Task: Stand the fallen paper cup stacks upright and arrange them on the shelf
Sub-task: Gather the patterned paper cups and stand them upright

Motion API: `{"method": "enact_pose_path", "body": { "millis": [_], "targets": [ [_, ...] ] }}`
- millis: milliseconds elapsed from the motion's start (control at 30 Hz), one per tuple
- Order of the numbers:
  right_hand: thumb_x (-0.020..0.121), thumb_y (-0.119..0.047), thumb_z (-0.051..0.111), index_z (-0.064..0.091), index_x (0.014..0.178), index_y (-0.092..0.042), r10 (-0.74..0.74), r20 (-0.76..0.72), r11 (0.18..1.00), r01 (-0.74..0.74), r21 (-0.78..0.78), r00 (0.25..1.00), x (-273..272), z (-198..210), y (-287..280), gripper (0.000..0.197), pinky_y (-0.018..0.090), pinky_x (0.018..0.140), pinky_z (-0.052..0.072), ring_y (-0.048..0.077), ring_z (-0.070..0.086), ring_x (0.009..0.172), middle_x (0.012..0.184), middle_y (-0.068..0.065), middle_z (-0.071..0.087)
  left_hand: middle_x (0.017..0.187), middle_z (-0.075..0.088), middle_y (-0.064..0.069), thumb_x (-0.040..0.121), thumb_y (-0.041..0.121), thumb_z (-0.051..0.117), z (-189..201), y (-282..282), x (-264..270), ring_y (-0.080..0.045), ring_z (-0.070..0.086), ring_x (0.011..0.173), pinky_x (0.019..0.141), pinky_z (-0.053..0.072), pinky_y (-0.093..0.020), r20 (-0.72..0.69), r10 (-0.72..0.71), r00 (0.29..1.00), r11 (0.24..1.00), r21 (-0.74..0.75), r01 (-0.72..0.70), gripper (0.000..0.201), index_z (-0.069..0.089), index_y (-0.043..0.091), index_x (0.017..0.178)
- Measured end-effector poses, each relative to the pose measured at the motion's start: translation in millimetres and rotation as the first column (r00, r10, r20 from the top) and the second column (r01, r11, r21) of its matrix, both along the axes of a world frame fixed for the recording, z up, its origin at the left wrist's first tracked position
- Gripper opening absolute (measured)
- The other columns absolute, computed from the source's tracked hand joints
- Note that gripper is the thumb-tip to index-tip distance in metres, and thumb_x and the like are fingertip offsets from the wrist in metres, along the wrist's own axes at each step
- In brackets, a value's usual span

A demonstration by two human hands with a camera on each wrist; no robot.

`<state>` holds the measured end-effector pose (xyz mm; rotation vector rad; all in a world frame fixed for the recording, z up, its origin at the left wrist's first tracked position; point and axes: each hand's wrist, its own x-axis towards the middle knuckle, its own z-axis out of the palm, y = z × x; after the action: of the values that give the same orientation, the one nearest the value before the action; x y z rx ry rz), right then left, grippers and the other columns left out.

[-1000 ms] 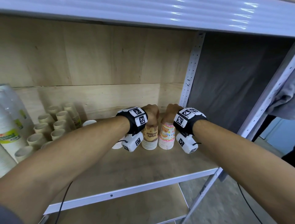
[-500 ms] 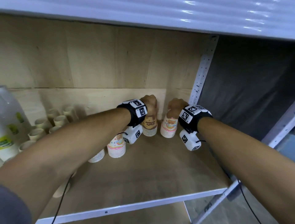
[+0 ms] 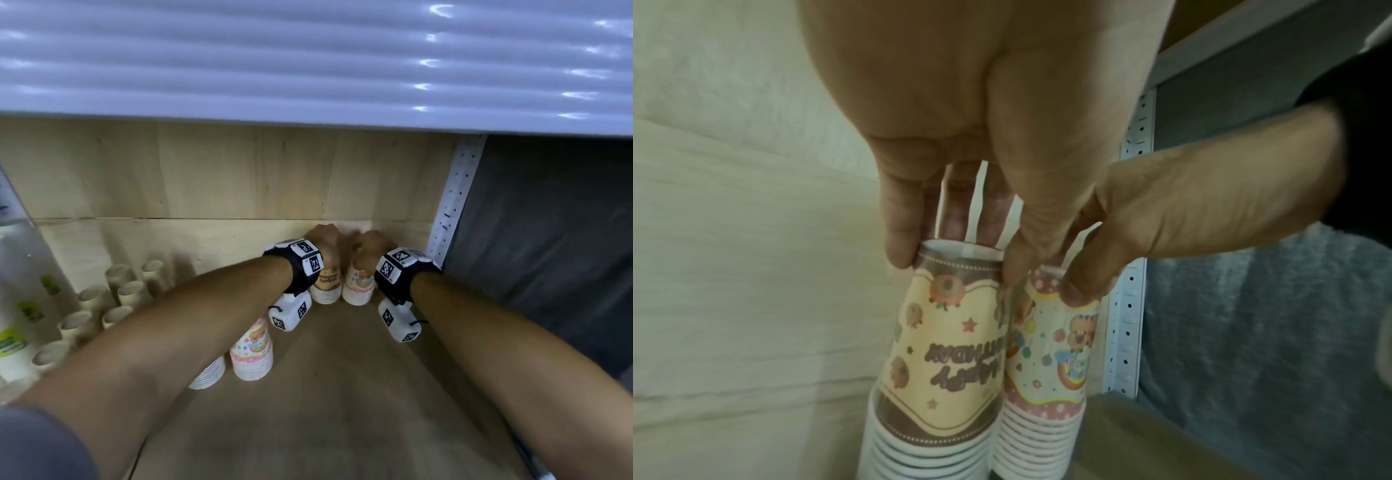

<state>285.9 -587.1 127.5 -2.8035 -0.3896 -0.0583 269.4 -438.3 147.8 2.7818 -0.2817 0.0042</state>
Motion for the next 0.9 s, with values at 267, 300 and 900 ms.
{"method": "enact_pose_path", "body": {
  "millis": [267, 300, 900],
  "targets": [
    [0.071, -0.039, 0.06, 0.064, 0.125, -0.022, -0.037, -0.102, 0.999, 0.035, -0.022, 0.994, 33.3, -23.3, -3.7, 0.057, 0.037, 0.105, 0.046, 0.024, 0.058, 0.12, 0.13, 0.005, 0.061, 0.124, 0.063, -0.012, 0.085, 0.011, 0.069, -8.4, -12.5, 13.8, -0.028, 0.064, 0.109, 0.073, 0.049, -0.027, -0.02, 0.078, 0.997, 0.997, 0.027, -0.077, 0.041, 0.063, 0.005, 0.125],
    [0.068, -0.039, 0.059, 0.065, 0.124, -0.024, -0.046, -0.109, 0.999, 0.044, -0.019, 0.993, 36.4, -25.3, -5.2, 0.058, 0.037, 0.103, 0.047, 0.024, 0.059, 0.119, 0.129, 0.003, 0.062, 0.123, 0.064, -0.011, 0.087, 0.01, 0.067, -9.8, -13.2, 14.1, -0.028, 0.064, 0.108, 0.072, 0.048, -0.026, -0.022, 0.083, 0.996, 0.996, 0.025, -0.082, 0.037, 0.064, 0.004, 0.123],
    [0.073, -0.04, 0.055, 0.064, 0.108, -0.018, -0.052, -0.059, 0.998, 0.053, 0.025, 0.997, 5.4, 9.4, 3.3, 0.042, 0.04, 0.085, 0.056, 0.027, 0.064, 0.098, 0.111, 0.005, 0.065, 0.137, 0.053, -0.007, 0.089, 0.011, 0.066, 23.9, -3.6, -8.5, -0.026, 0.056, 0.12, 0.078, 0.043, -0.024, -0.046, 0.013, 0.999, 0.999, 0.031, -0.012, 0.046, 0.055, 0.007, 0.134]
  ]
}}
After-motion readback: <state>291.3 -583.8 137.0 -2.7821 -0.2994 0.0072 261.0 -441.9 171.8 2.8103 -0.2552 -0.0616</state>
